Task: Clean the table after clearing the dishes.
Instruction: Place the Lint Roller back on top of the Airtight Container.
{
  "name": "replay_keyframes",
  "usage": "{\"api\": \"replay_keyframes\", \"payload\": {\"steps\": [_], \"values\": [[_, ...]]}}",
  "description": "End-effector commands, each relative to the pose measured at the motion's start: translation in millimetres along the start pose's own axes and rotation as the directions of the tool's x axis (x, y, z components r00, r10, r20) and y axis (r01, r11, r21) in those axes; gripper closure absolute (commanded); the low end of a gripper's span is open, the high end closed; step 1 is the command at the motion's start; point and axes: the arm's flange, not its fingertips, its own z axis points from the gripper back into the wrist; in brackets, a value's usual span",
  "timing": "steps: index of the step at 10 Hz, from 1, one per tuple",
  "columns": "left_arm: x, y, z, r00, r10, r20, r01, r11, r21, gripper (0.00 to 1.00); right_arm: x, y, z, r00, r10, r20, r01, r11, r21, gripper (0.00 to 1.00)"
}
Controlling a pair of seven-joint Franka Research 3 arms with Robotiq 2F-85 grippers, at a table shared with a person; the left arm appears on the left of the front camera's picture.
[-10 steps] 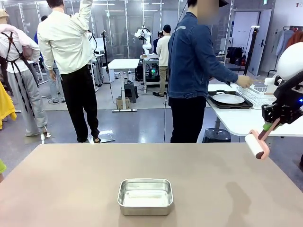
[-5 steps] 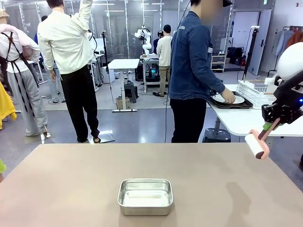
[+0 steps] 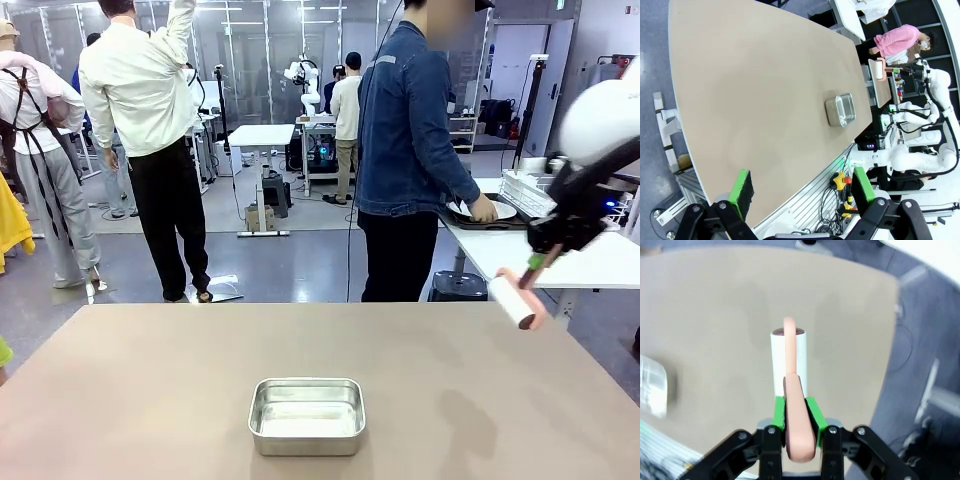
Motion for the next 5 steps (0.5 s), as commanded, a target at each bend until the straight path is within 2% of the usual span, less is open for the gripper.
{"api": "replay_keyframes", "payload": {"steps": [1,3,5], "values": [[-1,-4,3,1.0,0.012,0.006,-0.012,1.0,0.011,0.0,27,68,3,0.924,0.382,-0.007,-0.38,0.92,0.094,0.78],[-1,-4,3,1.0,0.012,0.006,-0.012,1.0,0.011,0.0,34,133,-1,0.81,0.586,0.002,-0.574,0.792,0.207,0.78],[-1,-4,3,1.0,0.012,0.006,-0.012,1.0,0.011,0.0,22,196,-1,0.626,0.778,0.043,-0.749,0.585,0.311,0.78]]}}
